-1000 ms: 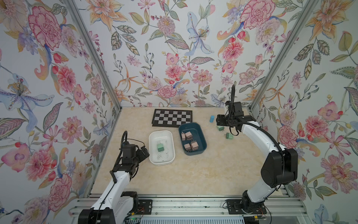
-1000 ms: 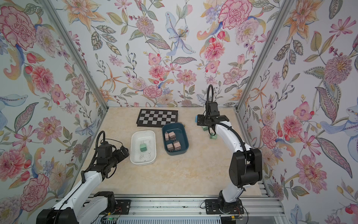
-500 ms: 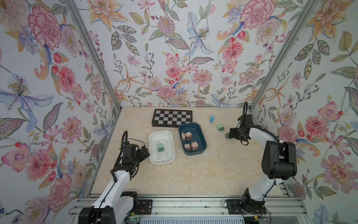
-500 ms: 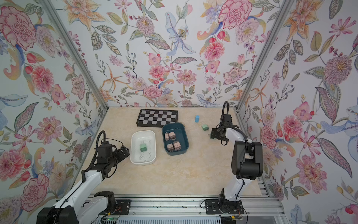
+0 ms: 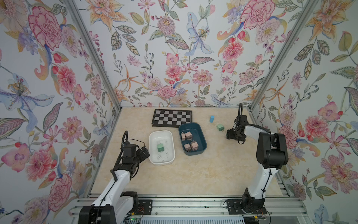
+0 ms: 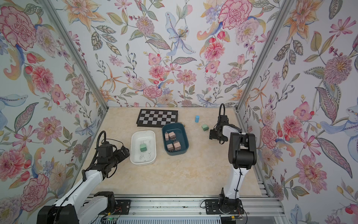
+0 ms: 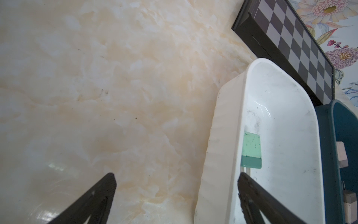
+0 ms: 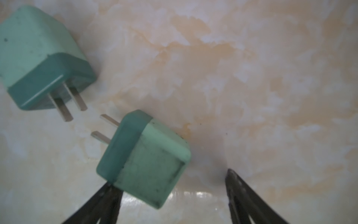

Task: Place the plugs by color into the storage box
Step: Pick up the plug from the center of the board.

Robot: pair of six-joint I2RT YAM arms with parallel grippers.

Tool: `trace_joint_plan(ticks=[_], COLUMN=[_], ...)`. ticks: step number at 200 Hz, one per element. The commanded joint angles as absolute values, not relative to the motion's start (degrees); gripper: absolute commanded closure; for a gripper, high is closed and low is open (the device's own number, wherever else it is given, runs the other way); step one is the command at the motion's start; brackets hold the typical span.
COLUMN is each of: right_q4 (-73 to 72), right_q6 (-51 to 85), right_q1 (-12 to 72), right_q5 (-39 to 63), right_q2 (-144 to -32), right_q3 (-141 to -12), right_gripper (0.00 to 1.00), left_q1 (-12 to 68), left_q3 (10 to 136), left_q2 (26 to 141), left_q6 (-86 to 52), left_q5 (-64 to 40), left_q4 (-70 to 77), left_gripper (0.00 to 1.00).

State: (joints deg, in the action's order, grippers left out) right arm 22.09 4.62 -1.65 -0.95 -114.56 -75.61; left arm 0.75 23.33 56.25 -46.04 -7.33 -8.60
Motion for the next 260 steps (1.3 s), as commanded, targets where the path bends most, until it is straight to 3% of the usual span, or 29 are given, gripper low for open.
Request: trace_joint_plan(ticks=[1, 68, 80, 110, 145, 185, 212, 260], right_q4=[22.1, 22.1, 22.1, 22.1, 22.2, 23.7, 25.6, 26.3], right_q6=[3.7, 3.6, 3.7, 4.6, 4.9, 7.7, 11.9, 18.3], right_q1=[-1.1, -1.8, -1.7, -1.2, 1.6, 10.8, 22.5, 44.8], right_q5=[-1.9, 0.3, 1.4, 2.7, 2.7, 1.6, 1.9, 0.6], right_q2=[-119.0, -122.3, -122.6, -122.0, -117.6, -104.6, -98.0, -101.5], right_q3=[-78.2, -81.8, -82.5, -82.1, -79.5, -75.2, -74.8, -81.6], right_gripper=[0.17, 0.19, 0.26, 0.54, 0.64, 0.64, 0.64, 0.64], left_q1=[0.4, 0.4, 0.4, 0.4, 0.4, 0.4, 0.5, 0.5], left_q3=[23.8, 24.5, 24.7, 24.7, 24.7, 25.9, 29.8, 33.0], left_q2=[56.5, 59.3, 59.6, 59.6, 59.8, 59.3, 57.4, 54.7], left_q6=[-45.3, -45.3, -45.2, -45.3, -45.1, -44.7, -42.0, -40.4], left_q5=[-7.4, -7.5, -7.4, -6.8, -7.1, -6.9, -2.5, -0.8], left_q4=[-9.8, -8.2, -8.1, -8.0, -7.9, -8.4, -14.0, -17.8], left_gripper=[0.00, 0.01, 0.01, 0.01, 0.00, 0.00, 0.01, 0.01])
